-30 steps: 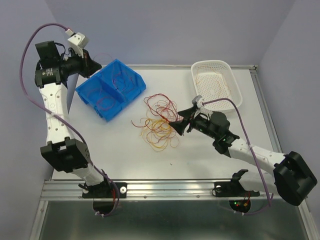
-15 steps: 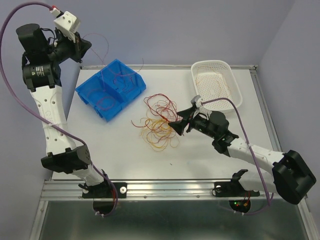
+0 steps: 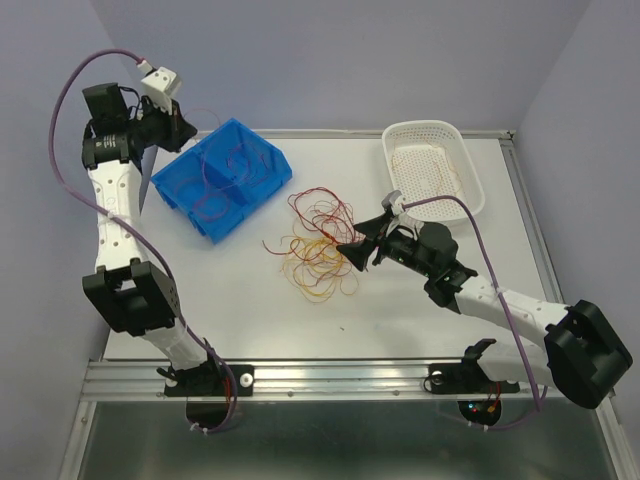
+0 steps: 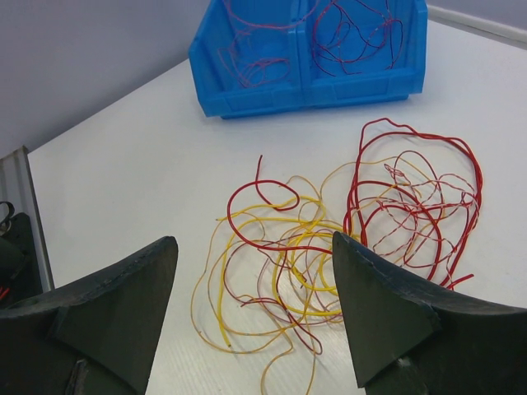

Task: Untangle the cables
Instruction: Place the cable in the bin.

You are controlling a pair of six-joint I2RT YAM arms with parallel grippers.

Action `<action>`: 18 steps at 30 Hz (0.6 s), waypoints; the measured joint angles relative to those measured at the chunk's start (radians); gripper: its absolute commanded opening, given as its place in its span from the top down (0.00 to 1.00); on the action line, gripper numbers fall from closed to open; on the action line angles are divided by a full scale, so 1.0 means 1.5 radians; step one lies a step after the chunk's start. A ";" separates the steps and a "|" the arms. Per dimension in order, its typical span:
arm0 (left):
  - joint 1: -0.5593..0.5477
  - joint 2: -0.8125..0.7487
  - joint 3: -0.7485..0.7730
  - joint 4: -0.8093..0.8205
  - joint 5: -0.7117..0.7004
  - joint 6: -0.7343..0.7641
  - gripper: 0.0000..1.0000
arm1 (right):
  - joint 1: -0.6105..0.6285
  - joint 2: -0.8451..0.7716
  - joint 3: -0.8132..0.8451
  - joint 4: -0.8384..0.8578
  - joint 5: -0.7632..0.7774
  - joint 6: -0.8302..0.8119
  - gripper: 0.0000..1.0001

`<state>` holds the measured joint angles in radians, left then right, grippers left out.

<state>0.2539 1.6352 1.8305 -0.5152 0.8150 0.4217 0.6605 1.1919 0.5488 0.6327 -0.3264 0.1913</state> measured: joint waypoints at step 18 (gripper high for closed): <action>0.097 0.069 -0.166 0.070 -0.012 0.098 1.00 | 0.000 0.019 0.005 -0.003 -0.009 0.007 0.20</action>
<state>0.3996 1.7382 1.5822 -0.4107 0.7963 0.5694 0.6605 1.2201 0.5568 0.6277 -0.3401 0.2016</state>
